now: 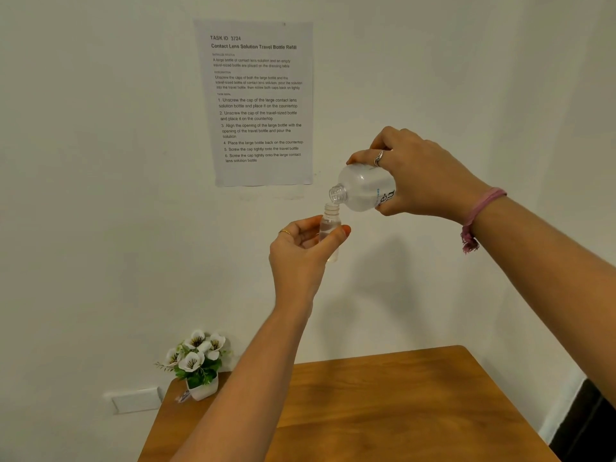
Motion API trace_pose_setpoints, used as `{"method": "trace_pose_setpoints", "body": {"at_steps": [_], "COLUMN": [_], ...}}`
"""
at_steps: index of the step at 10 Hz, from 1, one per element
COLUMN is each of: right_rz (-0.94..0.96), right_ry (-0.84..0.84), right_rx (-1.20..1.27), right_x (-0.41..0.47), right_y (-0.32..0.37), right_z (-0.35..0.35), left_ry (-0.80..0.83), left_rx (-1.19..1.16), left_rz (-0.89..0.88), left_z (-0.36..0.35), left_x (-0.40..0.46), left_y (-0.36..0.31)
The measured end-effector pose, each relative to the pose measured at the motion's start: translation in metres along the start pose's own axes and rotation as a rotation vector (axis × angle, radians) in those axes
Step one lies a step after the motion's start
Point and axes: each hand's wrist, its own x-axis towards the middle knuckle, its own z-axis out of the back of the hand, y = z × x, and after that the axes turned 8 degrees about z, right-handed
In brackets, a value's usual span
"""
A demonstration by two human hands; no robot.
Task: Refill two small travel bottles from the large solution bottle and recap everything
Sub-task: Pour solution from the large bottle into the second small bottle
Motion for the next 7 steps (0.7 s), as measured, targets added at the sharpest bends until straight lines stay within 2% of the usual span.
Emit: {"method": "trace_pose_setpoints", "body": {"at_steps": [7], "right_rz": [-0.003], "right_ry": [0.018], "right_rx": [0.003], "right_x": [-0.0006], "right_y": [0.0002], "right_z": [-0.0023], "left_ry": [-0.009], "left_rx": [0.008], "left_rz": [-0.008], "left_z": [0.0015], "left_x": [0.0009], "left_y": [0.0028]}}
